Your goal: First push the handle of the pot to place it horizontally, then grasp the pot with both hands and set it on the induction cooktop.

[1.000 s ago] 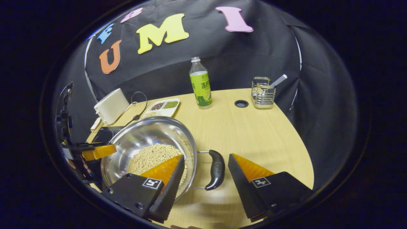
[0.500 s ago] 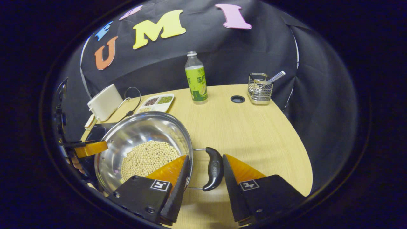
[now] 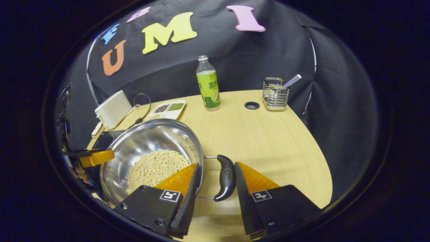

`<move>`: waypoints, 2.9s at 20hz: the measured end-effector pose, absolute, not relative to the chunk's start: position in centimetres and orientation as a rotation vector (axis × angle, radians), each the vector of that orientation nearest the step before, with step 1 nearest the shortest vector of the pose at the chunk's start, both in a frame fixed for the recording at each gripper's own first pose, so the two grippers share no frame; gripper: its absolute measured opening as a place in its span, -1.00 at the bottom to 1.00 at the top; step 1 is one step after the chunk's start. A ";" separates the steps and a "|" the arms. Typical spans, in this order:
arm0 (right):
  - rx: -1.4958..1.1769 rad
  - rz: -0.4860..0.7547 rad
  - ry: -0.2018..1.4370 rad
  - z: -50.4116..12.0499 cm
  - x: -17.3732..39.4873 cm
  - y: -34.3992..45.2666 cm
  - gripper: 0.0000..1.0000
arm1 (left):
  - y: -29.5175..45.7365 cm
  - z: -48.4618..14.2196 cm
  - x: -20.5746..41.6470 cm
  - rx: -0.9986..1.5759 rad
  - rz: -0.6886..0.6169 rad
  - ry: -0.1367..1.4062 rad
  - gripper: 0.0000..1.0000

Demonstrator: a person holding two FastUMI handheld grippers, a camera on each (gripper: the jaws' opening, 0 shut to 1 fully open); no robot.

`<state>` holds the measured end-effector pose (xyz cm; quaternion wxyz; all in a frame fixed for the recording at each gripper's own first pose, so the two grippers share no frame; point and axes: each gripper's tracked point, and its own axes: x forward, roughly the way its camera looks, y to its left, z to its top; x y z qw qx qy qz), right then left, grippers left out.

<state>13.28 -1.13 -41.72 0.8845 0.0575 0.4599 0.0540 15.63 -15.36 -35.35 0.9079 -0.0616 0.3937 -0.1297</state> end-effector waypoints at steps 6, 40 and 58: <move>0.136 0.098 0.961 -39.6 11.0 -2.1 0.15 | -15.7 -32.8 13.8 -0.120 -0.272 0.780 0.05; 0.062 0.247 0.898 -24.3 14.5 20.7 0.15 | 7.8 -20.2 15.5 -0.222 -0.124 0.547 0.04; 0.054 0.202 0.988 -36.1 13.0 28.4 0.17 | 13.9 -32.3 18.8 -0.215 -0.097 0.732 0.05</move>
